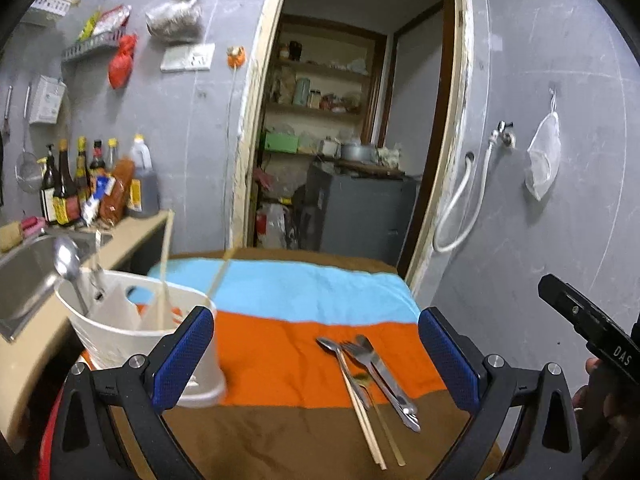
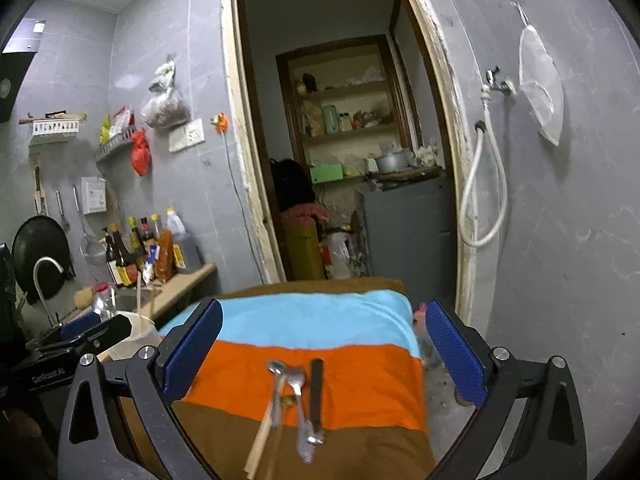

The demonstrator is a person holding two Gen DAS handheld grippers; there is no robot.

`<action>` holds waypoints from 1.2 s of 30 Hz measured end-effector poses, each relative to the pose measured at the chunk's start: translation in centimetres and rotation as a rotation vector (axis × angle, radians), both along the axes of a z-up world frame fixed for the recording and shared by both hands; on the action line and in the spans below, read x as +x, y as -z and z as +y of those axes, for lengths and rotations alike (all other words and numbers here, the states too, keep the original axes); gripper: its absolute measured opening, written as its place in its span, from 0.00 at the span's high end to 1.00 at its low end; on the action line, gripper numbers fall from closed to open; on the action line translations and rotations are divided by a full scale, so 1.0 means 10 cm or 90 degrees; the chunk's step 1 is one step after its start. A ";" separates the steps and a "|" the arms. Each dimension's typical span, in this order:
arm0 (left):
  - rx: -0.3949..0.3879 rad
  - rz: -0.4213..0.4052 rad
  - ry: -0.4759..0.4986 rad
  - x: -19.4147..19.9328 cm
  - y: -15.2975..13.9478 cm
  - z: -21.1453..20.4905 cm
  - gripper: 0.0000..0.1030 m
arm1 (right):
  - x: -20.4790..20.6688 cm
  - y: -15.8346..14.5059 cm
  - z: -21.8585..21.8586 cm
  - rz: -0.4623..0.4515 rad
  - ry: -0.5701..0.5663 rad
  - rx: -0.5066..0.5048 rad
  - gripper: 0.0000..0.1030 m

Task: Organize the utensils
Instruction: 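Move both tools back toward the remaining utensils, then grasp the silver spoon with the left gripper while the right gripper grasps the knife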

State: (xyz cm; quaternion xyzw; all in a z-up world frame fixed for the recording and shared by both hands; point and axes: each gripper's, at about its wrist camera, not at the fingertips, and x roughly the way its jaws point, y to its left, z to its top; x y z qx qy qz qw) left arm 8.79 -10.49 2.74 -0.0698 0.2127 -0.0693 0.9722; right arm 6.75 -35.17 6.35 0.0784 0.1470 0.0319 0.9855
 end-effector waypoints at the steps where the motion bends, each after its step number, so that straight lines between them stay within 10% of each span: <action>1: 0.001 0.007 0.000 0.03 0.04 -0.04 0.00 | 0.02 0.03 -0.05 0.005 0.000 0.001 0.03; 13: 0.009 0.159 0.019 0.58 0.67 -0.36 0.02 | 0.64 0.74 -0.47 0.134 -0.055 0.031 0.03; 22: 0.019 0.226 0.036 0.92 1.00 -0.47 0.26 | 1.13 1.31 -0.42 0.222 -0.119 0.057 0.05; 36: -0.058 0.341 0.102 1.40 1.36 -0.46 0.77 | 1.71 1.83 -0.07 0.341 -0.214 0.047 0.58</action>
